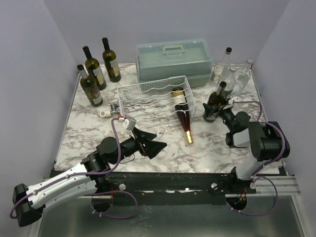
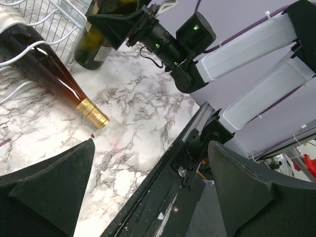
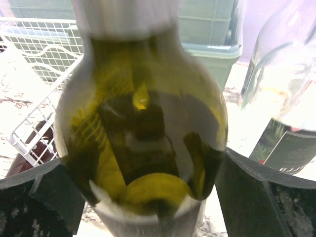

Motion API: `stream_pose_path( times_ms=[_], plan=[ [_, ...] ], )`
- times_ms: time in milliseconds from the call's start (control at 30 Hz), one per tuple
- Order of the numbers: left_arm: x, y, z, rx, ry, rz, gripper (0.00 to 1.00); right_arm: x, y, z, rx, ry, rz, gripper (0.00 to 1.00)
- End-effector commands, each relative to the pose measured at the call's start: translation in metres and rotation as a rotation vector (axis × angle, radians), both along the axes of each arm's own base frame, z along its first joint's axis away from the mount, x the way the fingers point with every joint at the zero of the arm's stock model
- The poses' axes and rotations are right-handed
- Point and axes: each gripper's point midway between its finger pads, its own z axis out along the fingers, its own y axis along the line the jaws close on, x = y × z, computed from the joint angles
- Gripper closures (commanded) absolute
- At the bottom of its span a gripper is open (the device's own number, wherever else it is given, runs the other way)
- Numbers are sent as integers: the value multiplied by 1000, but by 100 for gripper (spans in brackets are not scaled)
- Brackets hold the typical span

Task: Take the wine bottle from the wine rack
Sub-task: Place the wine bottle at the center of the board.

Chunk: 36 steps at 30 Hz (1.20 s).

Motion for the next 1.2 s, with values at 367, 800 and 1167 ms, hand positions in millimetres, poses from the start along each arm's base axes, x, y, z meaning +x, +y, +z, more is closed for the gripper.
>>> stream_pose_path(
  times_ms=[367, 800, 1167],
  plan=[
    [-1, 12, -1, -51, -5, 33, 2, -5, -19, 61, -32, -123, -32, 1],
    [-2, 9, 1, -41, -16, 18, 1, -29, -17, 101, -111, -39, -8, 0],
    [-3, 8, -4, -15, -10, 8, 2, -56, -10, 138, -209, 138, 79, 0]
  ],
)
